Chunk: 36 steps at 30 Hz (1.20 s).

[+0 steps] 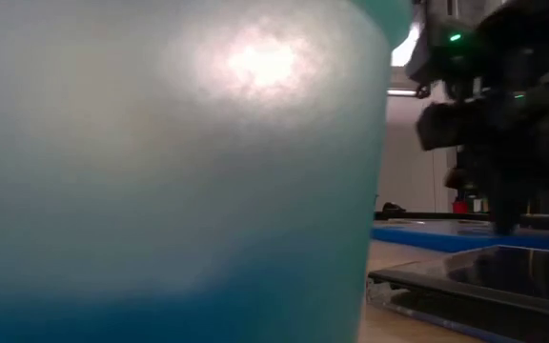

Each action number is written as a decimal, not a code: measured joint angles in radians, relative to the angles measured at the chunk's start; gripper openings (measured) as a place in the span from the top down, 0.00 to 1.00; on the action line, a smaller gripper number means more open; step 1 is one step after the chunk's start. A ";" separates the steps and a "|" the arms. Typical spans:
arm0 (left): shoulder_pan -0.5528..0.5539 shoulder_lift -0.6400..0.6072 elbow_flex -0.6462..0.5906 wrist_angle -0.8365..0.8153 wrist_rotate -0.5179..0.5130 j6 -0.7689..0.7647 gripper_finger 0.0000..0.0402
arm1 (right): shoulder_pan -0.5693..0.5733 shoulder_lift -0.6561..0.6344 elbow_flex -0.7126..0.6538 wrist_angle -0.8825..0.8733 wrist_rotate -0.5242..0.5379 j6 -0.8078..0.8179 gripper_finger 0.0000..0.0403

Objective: Pick & place jewel cases by type
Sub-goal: Put the blue cd case into the green bin

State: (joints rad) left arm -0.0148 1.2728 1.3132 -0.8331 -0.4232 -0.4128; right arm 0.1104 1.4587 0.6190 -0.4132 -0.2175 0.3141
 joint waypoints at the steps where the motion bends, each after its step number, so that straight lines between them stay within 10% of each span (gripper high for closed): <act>1: 0.000 0.000 0.000 0.000 0.000 0.000 1.00 | -0.023 0.011 0.012 0.004 0.008 -0.022 0.99; 16: 0.011 0.001 -0.074 0.059 0.049 -0.102 1.00 | -0.254 0.275 0.304 0.013 0.017 -0.269 0.99; 36: 0.050 0.001 -0.512 0.661 0.269 -0.662 0.99 | -0.371 0.289 0.329 0.225 -0.096 -0.385 0.99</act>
State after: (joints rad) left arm 0.0349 1.2739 0.8014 -0.1723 -0.1543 -1.0746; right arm -0.2604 1.7477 0.9482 -0.1883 -0.3131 -0.0710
